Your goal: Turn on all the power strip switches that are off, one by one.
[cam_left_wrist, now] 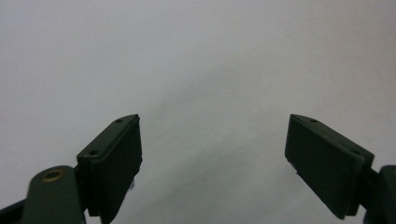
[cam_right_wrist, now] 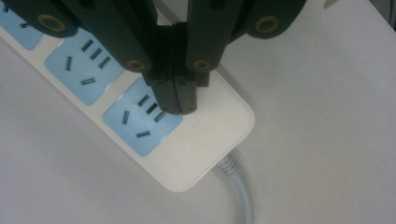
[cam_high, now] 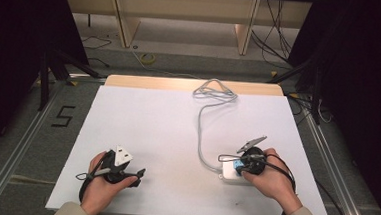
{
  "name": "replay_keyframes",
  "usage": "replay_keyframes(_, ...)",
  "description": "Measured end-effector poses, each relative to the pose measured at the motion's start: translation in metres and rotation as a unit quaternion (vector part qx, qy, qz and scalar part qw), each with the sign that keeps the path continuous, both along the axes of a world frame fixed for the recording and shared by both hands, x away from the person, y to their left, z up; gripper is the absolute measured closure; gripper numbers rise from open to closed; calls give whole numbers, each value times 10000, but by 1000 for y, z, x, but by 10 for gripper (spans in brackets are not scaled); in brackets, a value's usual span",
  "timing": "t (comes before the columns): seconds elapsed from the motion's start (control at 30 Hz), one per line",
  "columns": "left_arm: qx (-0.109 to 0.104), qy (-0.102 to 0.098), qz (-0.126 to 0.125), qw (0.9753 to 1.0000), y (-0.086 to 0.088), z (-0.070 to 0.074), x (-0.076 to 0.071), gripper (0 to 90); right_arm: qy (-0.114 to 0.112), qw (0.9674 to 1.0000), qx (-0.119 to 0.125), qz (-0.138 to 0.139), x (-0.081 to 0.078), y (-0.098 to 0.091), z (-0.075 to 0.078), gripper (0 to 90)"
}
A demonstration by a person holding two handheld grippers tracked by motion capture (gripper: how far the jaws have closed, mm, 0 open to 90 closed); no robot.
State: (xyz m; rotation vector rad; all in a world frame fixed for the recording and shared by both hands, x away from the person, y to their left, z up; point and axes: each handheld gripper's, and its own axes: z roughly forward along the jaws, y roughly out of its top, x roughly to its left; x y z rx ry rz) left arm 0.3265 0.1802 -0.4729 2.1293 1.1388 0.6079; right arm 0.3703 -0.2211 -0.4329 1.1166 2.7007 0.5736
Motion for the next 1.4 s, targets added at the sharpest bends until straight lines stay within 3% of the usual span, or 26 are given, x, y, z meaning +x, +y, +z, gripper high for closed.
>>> replay_keyframes(1.4, -5, 13, -8, 10000, 0, 0, 0, 186, 43, 10000, 45, -38, -1, -1, -1, 900)
